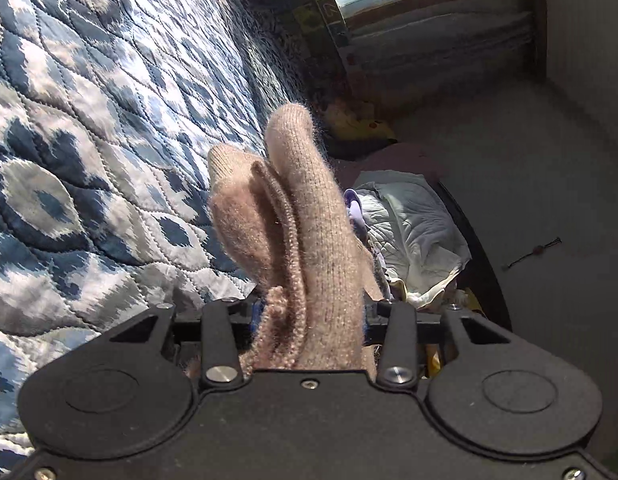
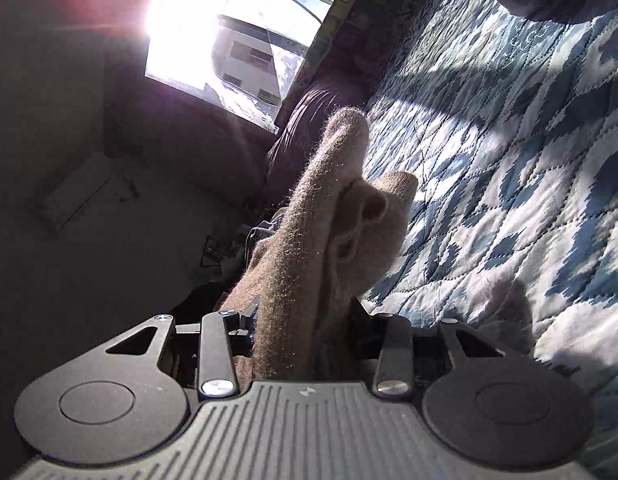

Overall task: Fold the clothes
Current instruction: 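Carry the held sweater with both tools onto the clothes stack and release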

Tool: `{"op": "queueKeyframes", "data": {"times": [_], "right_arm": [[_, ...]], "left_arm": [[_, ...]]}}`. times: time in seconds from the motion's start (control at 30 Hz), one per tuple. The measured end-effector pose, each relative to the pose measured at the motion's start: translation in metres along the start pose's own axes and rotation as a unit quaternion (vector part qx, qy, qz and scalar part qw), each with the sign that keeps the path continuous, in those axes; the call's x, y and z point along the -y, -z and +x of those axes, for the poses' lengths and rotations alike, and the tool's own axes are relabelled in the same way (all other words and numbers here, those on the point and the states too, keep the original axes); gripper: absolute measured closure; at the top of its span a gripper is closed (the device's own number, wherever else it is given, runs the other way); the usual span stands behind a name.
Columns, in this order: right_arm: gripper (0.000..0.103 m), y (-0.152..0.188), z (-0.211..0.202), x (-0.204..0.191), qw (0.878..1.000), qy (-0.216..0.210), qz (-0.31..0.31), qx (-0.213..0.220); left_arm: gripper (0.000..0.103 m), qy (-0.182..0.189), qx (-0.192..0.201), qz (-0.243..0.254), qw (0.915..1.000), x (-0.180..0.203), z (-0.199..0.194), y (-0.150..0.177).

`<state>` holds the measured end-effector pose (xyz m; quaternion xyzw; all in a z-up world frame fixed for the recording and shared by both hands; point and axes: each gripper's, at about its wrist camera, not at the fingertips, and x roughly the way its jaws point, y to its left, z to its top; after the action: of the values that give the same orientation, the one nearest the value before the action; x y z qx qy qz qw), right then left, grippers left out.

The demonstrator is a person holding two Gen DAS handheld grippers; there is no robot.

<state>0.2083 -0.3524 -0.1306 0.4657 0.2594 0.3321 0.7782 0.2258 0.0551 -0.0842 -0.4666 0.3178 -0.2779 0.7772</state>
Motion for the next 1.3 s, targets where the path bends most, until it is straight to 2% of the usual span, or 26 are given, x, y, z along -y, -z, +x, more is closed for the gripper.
{"op": "queueKeyframes", "data": {"times": [0.13,0.23,0.33,0.5,0.63,0.77,0.87,0.9,0.93,0.97,1.0,1.03,1.1,1.17,1.23,1.27,1.3], "right_arm": [[0.062,-0.017,-0.041,-0.002,0.999,0.006,-0.005,0.045],[0.062,-0.048,-0.063,-0.003,0.996,0.013,-0.008,0.088],[0.062,-0.091,-0.078,-0.006,0.991,0.018,-0.017,0.129],[0.062,-0.187,-0.093,-0.018,0.978,0.024,-0.046,0.200],[0.062,-0.261,-0.099,-0.025,0.967,0.032,-0.083,0.241],[0.062,-0.321,-0.103,-0.011,0.957,0.037,-0.094,0.273],[0.062,-0.349,-0.102,0.023,0.951,0.052,-0.070,0.296],[0.062,-0.353,-0.099,0.039,0.950,0.067,-0.055,0.301],[0.062,-0.354,-0.097,0.062,0.949,0.096,-0.027,0.300],[0.062,-0.352,-0.092,0.096,0.946,0.147,0.020,0.290],[0.063,-0.350,-0.086,0.130,0.938,0.205,0.076,0.270],[0.068,-0.347,-0.083,0.155,0.931,0.231,0.115,0.260],[0.067,-0.343,-0.085,0.170,0.929,0.223,0.139,0.260],[0.066,-0.352,-0.078,0.155,0.932,0.250,0.100,0.241],[0.066,-0.353,-0.077,0.155,0.932,0.250,0.110,0.238],[0.065,-0.351,-0.078,0.153,0.930,0.249,0.114,0.243],[0.064,-0.349,-0.079,0.151,0.929,0.248,0.117,0.249]], "left_arm": [[0.064,0.023,-0.029,0.004,0.9993,0.025,0.046,-0.004],[0.065,0.044,-0.055,0.018,0.9974,0.050,0.095,-0.021],[0.065,0.066,-0.076,0.038,0.9942,0.081,0.150,-0.047],[0.065,0.123,-0.099,0.051,0.9861,0.132,0.253,-0.100],[0.065,0.160,-0.113,0.065,0.9785,0.166,0.330,-0.136],[0.065,0.188,-0.123,0.063,0.9725,0.180,0.396,-0.157],[0.065,0.193,-0.133,0.053,0.9708,0.173,0.441,-0.161],[0.065,0.184,-0.135,0.045,0.9725,0.162,0.459,-0.160],[0.065,0.160,-0.141,0.045,0.9761,0.149,0.480,-0.154],[0.062,0.094,-0.163,0.056,0.9805,0.132,0.501,-0.142],[0.062,0.011,-0.192,0.070,0.9788,0.115,0.522,-0.127],[0.063,-0.031,-0.206,0.069,0.9756,0.096,0.535,-0.115],[0.060,-0.003,-0.183,0.036,0.9825,0.075,0.529,-0.112],[0.058,-0.001,-0.175,0.039,0.9838,0.075,0.520,-0.114],[0.056,-0.002,-0.165,0.030,0.9858,0.076,0.511,-0.116],[0.052,-0.003,-0.160,0.026,0.9868,0.078,0.504,-0.117],[0.042,-0.008,-0.152,0.023,0.9881,0.083,0.498,-0.119]]}}
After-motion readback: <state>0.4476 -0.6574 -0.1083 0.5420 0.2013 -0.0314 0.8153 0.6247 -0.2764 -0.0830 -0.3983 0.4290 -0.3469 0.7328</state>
